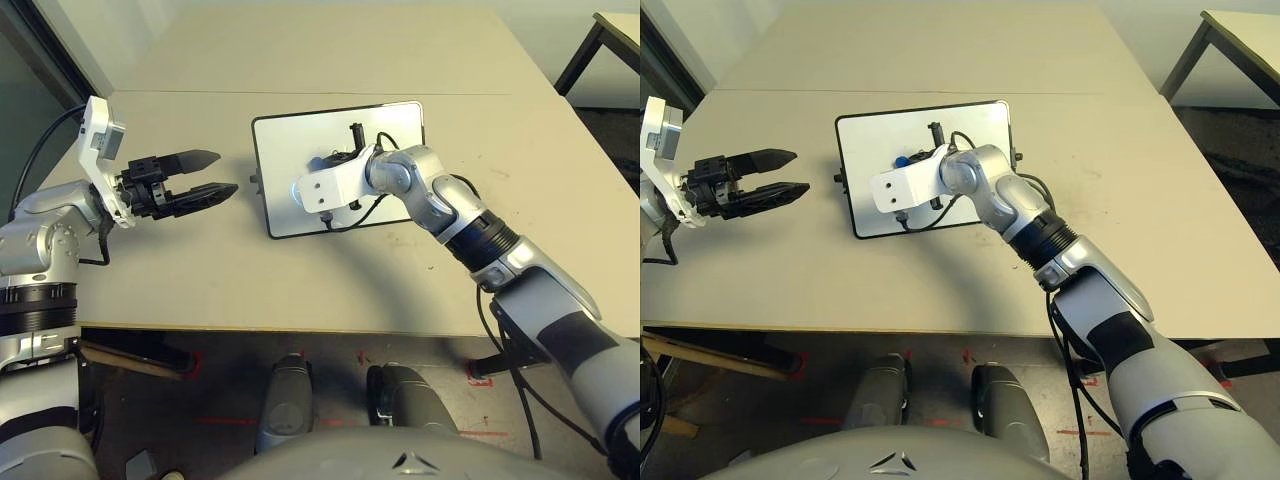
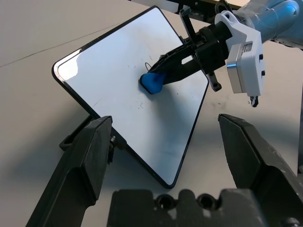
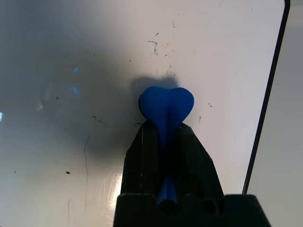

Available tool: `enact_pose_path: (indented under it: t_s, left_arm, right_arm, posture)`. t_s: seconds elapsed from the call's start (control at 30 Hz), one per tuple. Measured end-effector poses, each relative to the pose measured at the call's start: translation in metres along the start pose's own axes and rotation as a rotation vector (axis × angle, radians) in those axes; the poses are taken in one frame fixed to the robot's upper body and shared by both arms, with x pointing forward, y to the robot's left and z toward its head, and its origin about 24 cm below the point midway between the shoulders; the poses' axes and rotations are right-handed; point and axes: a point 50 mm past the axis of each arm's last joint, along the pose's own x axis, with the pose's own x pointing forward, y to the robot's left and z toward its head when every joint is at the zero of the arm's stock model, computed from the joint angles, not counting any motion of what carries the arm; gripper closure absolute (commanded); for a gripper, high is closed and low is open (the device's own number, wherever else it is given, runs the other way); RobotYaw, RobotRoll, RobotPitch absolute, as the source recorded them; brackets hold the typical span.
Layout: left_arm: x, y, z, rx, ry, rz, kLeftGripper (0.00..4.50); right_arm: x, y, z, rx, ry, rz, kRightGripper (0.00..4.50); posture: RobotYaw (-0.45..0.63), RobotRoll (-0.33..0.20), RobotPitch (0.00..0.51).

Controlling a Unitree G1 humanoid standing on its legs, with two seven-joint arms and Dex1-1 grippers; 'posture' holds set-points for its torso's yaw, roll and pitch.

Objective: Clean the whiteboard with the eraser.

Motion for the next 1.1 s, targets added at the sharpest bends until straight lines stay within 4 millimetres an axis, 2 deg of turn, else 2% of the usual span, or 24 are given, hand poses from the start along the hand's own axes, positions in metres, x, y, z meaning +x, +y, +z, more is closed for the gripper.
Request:
enact_pose_path:
  t_s: [0.2, 0.7, 0.93, 1.1]
  left_arm:
    - [0.0, 0.0, 0.0, 0.0, 0.0, 0.0, 0.0]
    - [0.0, 0.003, 0.001, -0.004, -0.01, 0.007, 0.0]
    - [0.0, 0.003, 0.001, -0.001, -0.01, 0.006, 0.0]
    - [0.0, 0.003, 0.001, -0.001, -0.009, 0.005, 0.0]
  right_arm:
    - [-0.002, -0.002, -0.007, -0.008, 0.021, -0.007, 4.29]
    - [-0.024, -0.013, -0.05, 0.03, 0.143, -0.038, 4.29]
    - [-0.029, -0.012, -0.058, 0.043, 0.16, -0.04, 4.29]
    - [-0.032, -0.002, -0.054, 0.064, 0.143, -0.03, 4.29]
  posture:
    - [0.32, 0.0, 0.081]
    - [0.3, 0.0, 0.081]
    - [0.3, 0.0, 0.083]
    - [0.3, 0.0, 0.083]
